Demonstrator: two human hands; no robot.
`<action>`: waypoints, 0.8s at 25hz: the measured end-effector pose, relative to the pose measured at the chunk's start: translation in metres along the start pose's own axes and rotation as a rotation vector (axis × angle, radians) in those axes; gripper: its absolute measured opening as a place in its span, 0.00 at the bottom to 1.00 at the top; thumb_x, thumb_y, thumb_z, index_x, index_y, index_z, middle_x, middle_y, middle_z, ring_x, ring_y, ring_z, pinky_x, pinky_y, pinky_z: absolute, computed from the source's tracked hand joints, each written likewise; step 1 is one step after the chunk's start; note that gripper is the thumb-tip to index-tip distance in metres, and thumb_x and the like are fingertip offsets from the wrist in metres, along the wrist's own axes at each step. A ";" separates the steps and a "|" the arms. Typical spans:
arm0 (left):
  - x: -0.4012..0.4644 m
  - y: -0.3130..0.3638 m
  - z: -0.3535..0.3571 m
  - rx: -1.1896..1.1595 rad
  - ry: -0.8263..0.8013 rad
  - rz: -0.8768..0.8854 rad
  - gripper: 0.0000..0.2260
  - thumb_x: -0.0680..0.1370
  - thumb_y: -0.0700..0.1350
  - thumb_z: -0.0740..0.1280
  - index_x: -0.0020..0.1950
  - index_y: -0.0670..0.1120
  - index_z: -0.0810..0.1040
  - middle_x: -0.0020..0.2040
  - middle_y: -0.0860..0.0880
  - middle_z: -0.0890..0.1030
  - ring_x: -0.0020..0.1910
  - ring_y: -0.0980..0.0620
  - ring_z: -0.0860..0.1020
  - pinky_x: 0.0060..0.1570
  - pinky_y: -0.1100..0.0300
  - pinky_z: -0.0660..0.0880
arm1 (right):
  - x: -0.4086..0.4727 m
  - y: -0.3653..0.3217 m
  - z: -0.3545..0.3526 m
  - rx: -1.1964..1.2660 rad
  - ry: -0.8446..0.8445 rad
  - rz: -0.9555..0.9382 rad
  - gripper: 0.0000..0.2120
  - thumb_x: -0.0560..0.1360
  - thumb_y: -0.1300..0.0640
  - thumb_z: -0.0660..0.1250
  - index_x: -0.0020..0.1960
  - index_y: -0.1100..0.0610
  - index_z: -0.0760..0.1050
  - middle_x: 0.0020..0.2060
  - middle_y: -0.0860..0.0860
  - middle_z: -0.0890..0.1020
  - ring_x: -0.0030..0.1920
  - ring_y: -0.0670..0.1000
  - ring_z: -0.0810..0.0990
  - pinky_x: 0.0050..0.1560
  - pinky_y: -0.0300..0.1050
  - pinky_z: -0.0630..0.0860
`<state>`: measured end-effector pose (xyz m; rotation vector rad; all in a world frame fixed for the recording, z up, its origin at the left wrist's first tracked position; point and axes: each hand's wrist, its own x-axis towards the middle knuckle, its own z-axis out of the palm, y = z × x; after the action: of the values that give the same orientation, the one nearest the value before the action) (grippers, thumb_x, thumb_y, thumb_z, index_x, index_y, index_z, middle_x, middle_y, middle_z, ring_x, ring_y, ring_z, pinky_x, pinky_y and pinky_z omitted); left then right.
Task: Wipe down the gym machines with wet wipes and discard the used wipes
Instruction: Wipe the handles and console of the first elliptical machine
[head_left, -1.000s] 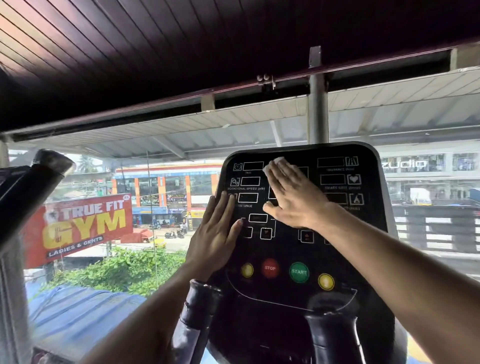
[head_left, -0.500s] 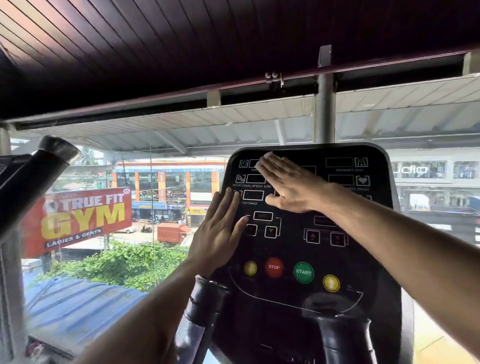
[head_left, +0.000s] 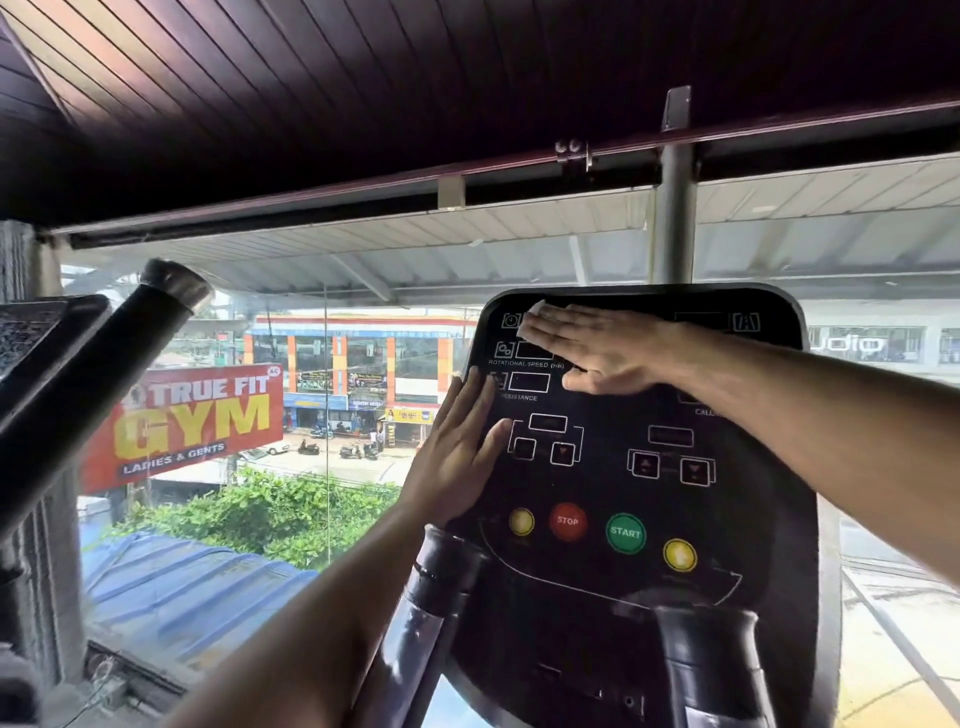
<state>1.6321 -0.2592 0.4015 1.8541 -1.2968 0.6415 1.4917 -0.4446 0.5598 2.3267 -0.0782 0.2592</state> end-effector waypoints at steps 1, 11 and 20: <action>-0.006 -0.005 0.003 -0.042 0.005 -0.010 0.29 0.85 0.64 0.51 0.85 0.58 0.50 0.84 0.62 0.43 0.81 0.64 0.39 0.78 0.66 0.43 | 0.002 0.003 -0.001 -0.004 0.008 0.039 0.38 0.84 0.39 0.46 0.80 0.55 0.28 0.78 0.53 0.29 0.79 0.51 0.30 0.79 0.48 0.31; -0.030 -0.037 0.029 -0.087 0.138 -0.031 0.31 0.82 0.66 0.52 0.83 0.58 0.50 0.84 0.59 0.45 0.81 0.67 0.44 0.80 0.54 0.60 | 0.038 -0.010 -0.003 0.025 0.071 0.040 0.38 0.78 0.32 0.35 0.78 0.53 0.26 0.79 0.52 0.32 0.80 0.52 0.33 0.80 0.50 0.34; -0.033 -0.040 0.027 -0.018 0.146 0.037 0.28 0.85 0.64 0.50 0.84 0.61 0.52 0.84 0.61 0.45 0.82 0.63 0.49 0.78 0.60 0.61 | 0.064 -0.034 -0.015 -0.003 0.054 0.009 0.37 0.81 0.36 0.38 0.80 0.56 0.29 0.79 0.54 0.31 0.79 0.51 0.31 0.79 0.49 0.32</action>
<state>1.6571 -0.2557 0.3487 1.7381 -1.2396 0.7676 1.5565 -0.4090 0.5596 2.3152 -0.0620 0.3260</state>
